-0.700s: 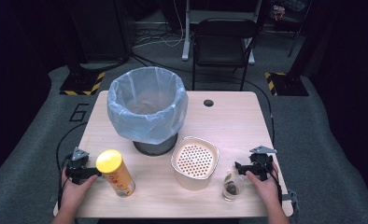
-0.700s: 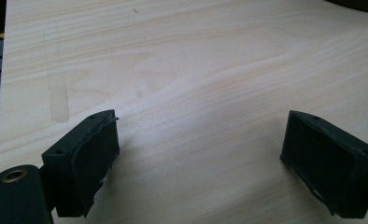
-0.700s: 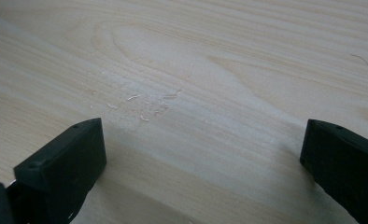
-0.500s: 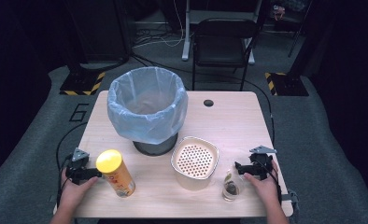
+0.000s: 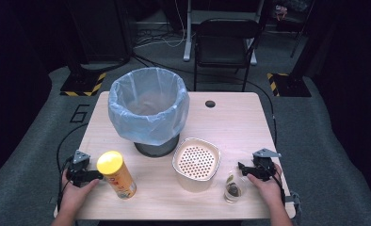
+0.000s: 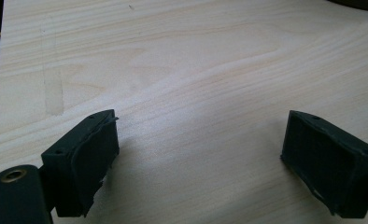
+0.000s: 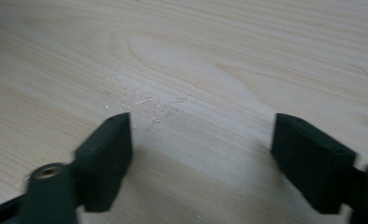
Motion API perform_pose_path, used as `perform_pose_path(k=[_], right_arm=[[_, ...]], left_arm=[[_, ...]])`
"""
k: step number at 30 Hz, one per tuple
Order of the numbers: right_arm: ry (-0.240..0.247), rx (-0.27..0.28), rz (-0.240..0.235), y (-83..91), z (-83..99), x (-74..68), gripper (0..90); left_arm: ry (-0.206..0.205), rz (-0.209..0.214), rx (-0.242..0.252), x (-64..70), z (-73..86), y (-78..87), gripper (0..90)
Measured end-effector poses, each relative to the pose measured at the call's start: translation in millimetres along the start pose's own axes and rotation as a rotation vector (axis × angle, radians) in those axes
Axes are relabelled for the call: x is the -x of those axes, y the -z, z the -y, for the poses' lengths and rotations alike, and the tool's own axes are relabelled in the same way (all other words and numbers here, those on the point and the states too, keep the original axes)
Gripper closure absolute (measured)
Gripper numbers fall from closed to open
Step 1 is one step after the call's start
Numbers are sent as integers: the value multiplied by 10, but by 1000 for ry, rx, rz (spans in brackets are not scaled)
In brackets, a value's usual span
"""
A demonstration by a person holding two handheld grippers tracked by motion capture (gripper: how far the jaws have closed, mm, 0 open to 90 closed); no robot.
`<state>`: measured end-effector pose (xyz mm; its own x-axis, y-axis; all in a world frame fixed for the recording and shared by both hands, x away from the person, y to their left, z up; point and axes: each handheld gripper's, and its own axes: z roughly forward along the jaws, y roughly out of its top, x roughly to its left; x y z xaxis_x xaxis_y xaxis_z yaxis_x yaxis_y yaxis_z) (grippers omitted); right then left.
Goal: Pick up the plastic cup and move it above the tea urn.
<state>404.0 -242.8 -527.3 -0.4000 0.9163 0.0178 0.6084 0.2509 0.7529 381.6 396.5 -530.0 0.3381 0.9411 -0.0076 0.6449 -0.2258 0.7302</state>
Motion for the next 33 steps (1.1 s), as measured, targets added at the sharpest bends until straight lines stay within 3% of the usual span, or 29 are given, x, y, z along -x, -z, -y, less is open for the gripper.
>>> perform_pose_path(k=[4,6,8,16,25,33], right_arm=[[8,6,-3,6,4,12,268],[-5,-8,-9,31,-8,12,335],[-22,-28,-22,67,-29,23,346],[-42,20,-48,331,-140,-39,346],[4,37,-99,686,-234,-271,342],[37,80,-159,1026,-269,-477,246]], left_arm=[[-1,-1,-1,0,-1,0,105],[3,-1,3,2,-2,-5,106],[3,0,-1,1,-5,-4,105],[4,-3,0,4,-5,-4,106],[9,-10,-1,11,-7,-4,106],[14,-16,5,17,-7,-11,106]])
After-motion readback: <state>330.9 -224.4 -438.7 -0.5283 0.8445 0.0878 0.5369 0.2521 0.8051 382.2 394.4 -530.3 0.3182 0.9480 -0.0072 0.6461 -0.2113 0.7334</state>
